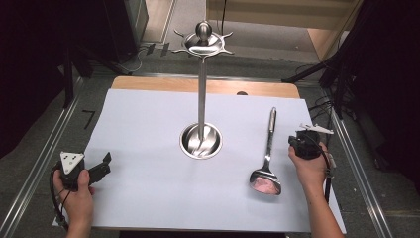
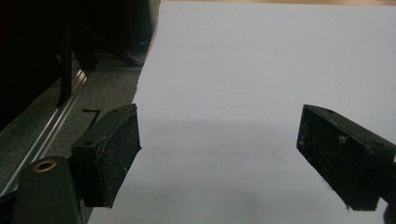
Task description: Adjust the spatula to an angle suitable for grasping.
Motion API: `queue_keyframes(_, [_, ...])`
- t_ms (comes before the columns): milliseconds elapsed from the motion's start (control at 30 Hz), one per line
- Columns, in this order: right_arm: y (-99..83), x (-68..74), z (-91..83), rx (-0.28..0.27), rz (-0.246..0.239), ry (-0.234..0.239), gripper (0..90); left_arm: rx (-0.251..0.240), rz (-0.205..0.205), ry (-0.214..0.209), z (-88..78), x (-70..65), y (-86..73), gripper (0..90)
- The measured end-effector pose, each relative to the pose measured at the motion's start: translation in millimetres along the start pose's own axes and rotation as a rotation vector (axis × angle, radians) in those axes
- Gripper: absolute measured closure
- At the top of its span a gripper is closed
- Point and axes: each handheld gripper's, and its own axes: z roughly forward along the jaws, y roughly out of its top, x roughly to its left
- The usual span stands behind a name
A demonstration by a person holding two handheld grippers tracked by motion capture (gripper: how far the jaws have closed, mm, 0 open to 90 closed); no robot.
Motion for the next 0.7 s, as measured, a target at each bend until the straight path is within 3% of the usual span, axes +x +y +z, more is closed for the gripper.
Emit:
queue_keyframes(267, [11.6, 1.5, 13.4, 0.039, 0.016, 0.022, 90.0, -0.001, 0.0, -0.001, -0.1, 0.1, -0.1, 14.4])
queue_keyframes(433, [19.2, 3.8, 25.6, 0.07, 0.02, -0.016, 90.0, -0.003, -0.003, -0.004, -0.3, 0.2, -0.1, 14.5])
queue_keyframes(700, [30.7, 6.2, 40.9, 0.097, 0.024, -0.032, 90.0, 0.0, -0.005, -0.003, -0.4, 1.2, 0.0, 14.5])
